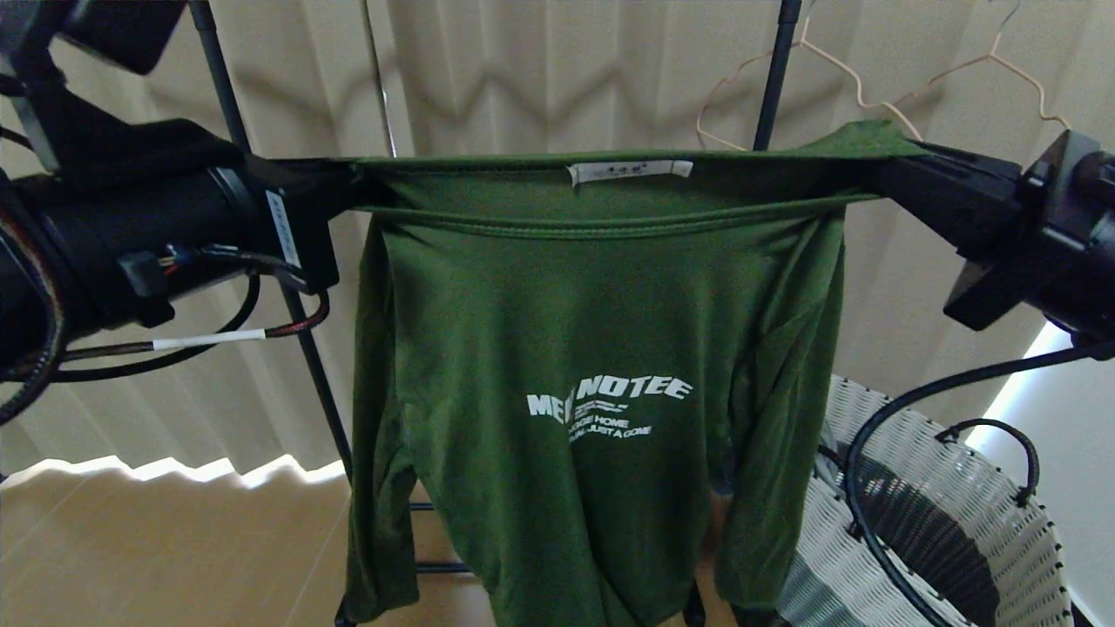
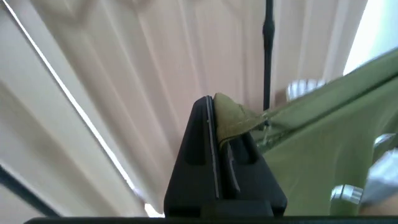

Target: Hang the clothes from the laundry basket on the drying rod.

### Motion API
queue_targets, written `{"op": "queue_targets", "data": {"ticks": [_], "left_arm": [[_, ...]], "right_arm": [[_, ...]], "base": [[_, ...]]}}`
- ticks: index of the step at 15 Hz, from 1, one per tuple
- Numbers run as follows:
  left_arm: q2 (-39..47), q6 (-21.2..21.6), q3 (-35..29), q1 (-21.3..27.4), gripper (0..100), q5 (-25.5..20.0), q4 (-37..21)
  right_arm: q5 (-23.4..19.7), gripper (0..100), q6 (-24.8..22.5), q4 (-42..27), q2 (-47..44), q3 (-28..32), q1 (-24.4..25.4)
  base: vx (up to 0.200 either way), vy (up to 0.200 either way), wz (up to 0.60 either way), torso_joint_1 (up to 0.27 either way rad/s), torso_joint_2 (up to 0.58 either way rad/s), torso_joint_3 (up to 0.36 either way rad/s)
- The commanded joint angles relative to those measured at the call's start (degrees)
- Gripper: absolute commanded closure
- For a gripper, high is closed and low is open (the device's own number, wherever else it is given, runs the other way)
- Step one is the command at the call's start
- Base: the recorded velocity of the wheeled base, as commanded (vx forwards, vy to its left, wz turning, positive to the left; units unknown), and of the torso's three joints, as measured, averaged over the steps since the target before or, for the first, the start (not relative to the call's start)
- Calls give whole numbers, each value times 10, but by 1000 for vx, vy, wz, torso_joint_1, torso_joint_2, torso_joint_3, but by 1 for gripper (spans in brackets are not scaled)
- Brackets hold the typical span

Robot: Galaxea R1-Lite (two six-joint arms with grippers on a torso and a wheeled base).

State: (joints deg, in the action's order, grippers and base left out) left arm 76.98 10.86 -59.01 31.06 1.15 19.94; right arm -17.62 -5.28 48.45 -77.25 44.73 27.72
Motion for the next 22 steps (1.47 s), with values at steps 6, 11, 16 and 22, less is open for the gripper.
{"op": "queue_targets", "data": {"ticks": [6,11,16,22], "left_arm": [[2,-1,-80,64,100,1,-90],[55,-8,-124,68,100,2,-78],[146,-40,-196,40,100,2,-73],[143,-39,-184,33,100,3,-76]], "right_arm": [[-1,100,1,-6,-84,75,-63],[-6,100,2,-97,42,23,-61],[-8,100,2,-183,119,12,21],[-5,100,-2,-204,121,13,22]], "base": [[0,0,0,0,0,0],[0,0,0,0,0,0],[0,0,0,0,0,0],[0,0,0,0,0,0]]}}
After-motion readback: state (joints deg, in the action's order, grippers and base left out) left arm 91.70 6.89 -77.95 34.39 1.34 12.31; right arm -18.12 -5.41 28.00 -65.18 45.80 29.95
